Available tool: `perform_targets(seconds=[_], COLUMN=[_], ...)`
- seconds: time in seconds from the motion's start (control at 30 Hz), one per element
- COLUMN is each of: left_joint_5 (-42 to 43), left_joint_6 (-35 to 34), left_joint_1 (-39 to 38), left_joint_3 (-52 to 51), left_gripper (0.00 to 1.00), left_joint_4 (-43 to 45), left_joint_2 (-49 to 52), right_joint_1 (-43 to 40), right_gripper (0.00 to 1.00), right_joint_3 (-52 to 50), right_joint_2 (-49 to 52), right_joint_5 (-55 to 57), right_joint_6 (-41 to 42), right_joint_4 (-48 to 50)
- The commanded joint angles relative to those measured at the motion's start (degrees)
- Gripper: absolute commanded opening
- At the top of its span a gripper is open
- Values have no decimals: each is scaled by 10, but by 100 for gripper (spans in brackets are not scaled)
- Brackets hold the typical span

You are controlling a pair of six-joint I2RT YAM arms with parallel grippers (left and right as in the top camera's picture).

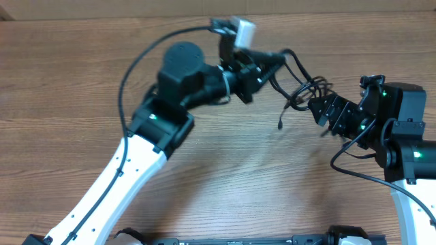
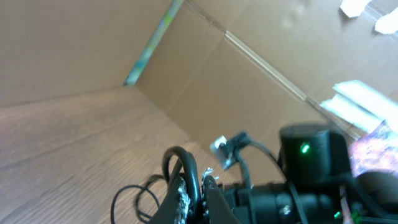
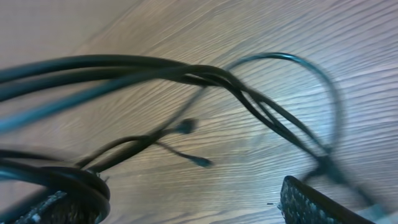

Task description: Untangle cables

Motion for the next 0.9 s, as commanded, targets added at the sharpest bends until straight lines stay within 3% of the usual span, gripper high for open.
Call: perform_targets(seconds=[0.0, 0.17, 0.33, 0.73, 0.87], left_joint_5=[45, 142, 150, 153, 195], left_joint_6=[-88, -259, -346, -357, -352], left_joint_1=[72, 162, 244, 349, 349], left_joint_3=[27, 27, 27, 27, 27], left_gripper=[4, 4, 4, 4, 4], left_joint_4=[64, 161, 199, 198, 196], left_joint_2=[-64, -72, -72, -72, -72], right_joint_1=[-10, -10, -10, -10, -10], right_gripper=[87, 88, 88, 88, 92], right_joint_3=[-12, -12, -12, -12, -12], right_joint_2=[11, 12, 26, 31, 31], right_joint_5=[154, 204, 216, 223, 71], right_joint_6=[-2, -2, -2, 0, -83], right_joint_4=[-21, -31, -48, -48, -28])
